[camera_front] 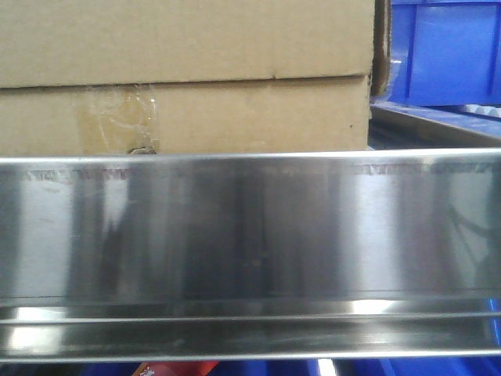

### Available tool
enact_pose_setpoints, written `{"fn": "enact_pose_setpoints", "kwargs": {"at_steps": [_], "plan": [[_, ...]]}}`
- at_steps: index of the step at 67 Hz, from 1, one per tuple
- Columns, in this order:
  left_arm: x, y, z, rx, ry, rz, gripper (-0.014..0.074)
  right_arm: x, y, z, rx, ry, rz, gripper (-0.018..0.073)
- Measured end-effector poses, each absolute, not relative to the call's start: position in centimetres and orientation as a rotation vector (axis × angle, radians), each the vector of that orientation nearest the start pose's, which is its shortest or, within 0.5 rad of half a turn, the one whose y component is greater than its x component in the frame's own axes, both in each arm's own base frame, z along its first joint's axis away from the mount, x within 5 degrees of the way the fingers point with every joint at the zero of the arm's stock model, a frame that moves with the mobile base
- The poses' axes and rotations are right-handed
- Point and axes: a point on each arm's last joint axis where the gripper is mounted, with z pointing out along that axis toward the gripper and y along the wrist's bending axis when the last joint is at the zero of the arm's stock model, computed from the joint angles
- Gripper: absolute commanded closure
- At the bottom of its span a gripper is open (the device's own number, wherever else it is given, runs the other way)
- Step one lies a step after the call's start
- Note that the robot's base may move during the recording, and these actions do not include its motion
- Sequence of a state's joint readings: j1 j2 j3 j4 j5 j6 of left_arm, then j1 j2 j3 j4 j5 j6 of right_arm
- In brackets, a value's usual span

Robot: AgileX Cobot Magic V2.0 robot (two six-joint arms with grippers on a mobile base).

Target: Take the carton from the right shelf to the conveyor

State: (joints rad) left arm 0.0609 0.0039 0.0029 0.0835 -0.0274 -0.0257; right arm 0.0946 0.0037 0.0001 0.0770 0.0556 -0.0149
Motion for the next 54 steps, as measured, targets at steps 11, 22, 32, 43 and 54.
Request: {"fn": "enact_pose_setpoints", "kwargs": {"at_steps": [11, 22, 32, 43, 54], "plan": [[5.63, 0.32, 21.45, 0.000, 1.464, 0.095, 0.0594, 5.65, 0.58, 20.79, -0.029, 1.544, 0.127, 0.0616], [5.63, 0.32, 21.45, 0.000, 1.464, 0.095, 0.0594, 5.65, 0.58, 20.79, -0.029, 1.544, 0.127, 0.0616], [5.63, 0.32, 21.45, 0.000, 1.464, 0.095, 0.0594, 5.65, 0.58, 20.79, -0.029, 1.544, 0.127, 0.0616], [5.63, 0.32, 21.45, 0.000, 1.464, 0.095, 0.0594, 5.65, 0.58, 20.79, -0.029, 1.544, 0.127, 0.0616], [5.63, 0.32, 21.45, 0.000, 1.464, 0.095, 0.0594, 5.65, 0.58, 20.79, -0.029, 1.544, 0.127, 0.0616]]}}
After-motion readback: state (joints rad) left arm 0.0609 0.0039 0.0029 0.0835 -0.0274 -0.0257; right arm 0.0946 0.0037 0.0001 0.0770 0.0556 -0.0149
